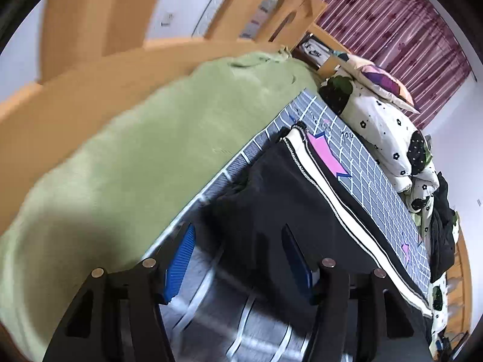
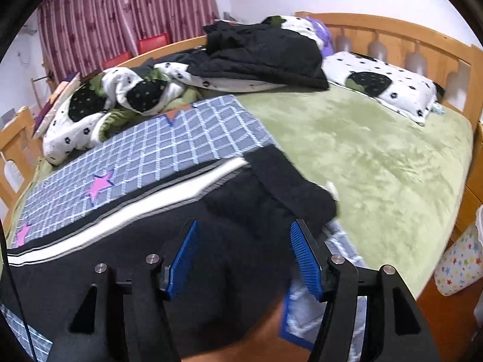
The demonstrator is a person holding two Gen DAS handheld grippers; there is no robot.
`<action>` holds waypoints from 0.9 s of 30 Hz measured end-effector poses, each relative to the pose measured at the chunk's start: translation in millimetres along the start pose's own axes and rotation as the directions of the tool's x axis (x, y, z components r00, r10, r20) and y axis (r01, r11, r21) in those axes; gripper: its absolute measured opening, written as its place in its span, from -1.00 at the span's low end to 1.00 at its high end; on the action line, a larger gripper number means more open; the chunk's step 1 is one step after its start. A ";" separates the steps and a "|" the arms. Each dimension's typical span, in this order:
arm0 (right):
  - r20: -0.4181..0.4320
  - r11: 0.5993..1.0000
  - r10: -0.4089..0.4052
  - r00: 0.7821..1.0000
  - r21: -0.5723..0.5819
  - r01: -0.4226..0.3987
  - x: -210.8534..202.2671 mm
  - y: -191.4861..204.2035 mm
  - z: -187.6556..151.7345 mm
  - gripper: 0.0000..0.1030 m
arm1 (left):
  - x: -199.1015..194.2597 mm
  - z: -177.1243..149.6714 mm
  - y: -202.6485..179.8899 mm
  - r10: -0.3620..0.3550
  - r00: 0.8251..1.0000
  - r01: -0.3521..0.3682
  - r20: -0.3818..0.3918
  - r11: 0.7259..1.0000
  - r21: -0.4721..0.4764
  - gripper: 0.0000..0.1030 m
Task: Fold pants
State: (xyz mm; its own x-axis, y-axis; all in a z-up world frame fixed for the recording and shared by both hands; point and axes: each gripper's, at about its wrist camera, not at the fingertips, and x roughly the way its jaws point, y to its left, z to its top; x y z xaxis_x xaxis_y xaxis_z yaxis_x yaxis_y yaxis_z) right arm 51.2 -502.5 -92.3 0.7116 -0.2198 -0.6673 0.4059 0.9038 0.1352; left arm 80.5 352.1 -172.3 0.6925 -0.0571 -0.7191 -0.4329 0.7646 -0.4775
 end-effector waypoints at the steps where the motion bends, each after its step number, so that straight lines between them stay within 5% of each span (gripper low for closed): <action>1: -0.005 1.000 0.014 1.000 -0.005 -0.014 1.9 7.4 2.2 0.20 | 8.0 1.5 -0.9 0.014 1.000 -0.014 0.007 1.000 -0.017 0.08; 3: -0.011 0.999 0.037 0.999 -0.021 -0.037 3.5 20.1 2.3 0.20 | 15.0 5.1 -4.0 0.043 0.997 -0.042 0.060 0.999 -0.021 -0.53; 5: -0.017 0.998 0.041 0.999 -0.052 -0.042 5.0 33.6 -0.2 0.20 | 7.6 8.8 -7.4 0.001 0.996 -0.003 0.090 1.000 0.017 -0.57; 8: -0.021 0.995 0.038 0.999 -0.091 -0.040 3.6 42.8 -6.9 0.20 | -18.9 8.9 -15.2 -0.025 0.988 0.013 0.155 0.997 0.075 -0.52; 10: -0.024 0.994 0.037 0.999 -0.098 -0.039 2.5 43.7 -11.2 0.20 | -17.4 9.1 -19.9 0.106 0.985 -0.123 0.135 0.984 0.130 -0.31; 12: -0.031 0.994 0.043 0.999 -0.096 -0.046 4.2 42.8 -13.5 0.20 | -19.6 10.5 -19.2 0.266 0.953 -0.290 0.147 0.940 0.178 -0.08; 13: -0.034 0.995 0.044 0.998 -0.094 -0.047 6.0 42.5 -13.7 0.20 | -23.3 11.2 -17.5 0.273 0.951 -0.298 0.148 0.935 0.189 -0.01; 17: -0.044 0.994 0.056 0.997 -0.087 -0.060 17.1 45.5 -6.4 0.20 | -49.6 18.8 -24.5 0.265 0.946 -0.303 0.189 0.927 0.221 -0.01; 20: -0.053 0.992 0.074 0.996 -0.099 -0.079 29.4 58.0 4.8 0.21 | -58.1 34.4 -43.2 0.198 0.966 -0.235 0.165 0.940 0.247 -0.01; 24: -0.078 0.980 0.103 0.992 -0.160 -0.114 53.1 88.8 23.0 0.29 | -39.9 55.5 -81.5 0.110 0.991 -0.127 0.072 0.950 0.287 0.06; 27: -0.106 0.962 0.136 0.985 -0.225 -0.157 71.8 120.1 35.2 0.30 | -13.4 58.0 -110.0 0.122 0.990 -0.139 0.071 0.926 0.350 0.06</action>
State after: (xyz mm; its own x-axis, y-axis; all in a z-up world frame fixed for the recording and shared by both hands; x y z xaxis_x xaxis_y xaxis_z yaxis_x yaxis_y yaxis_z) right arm 171.2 -422.7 -98.2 0.6955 -0.0550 -0.7164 0.1500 0.9862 0.0699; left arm 152.3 306.0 -80.8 0.6737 0.0824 -0.7344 -0.2952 0.9410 -0.1652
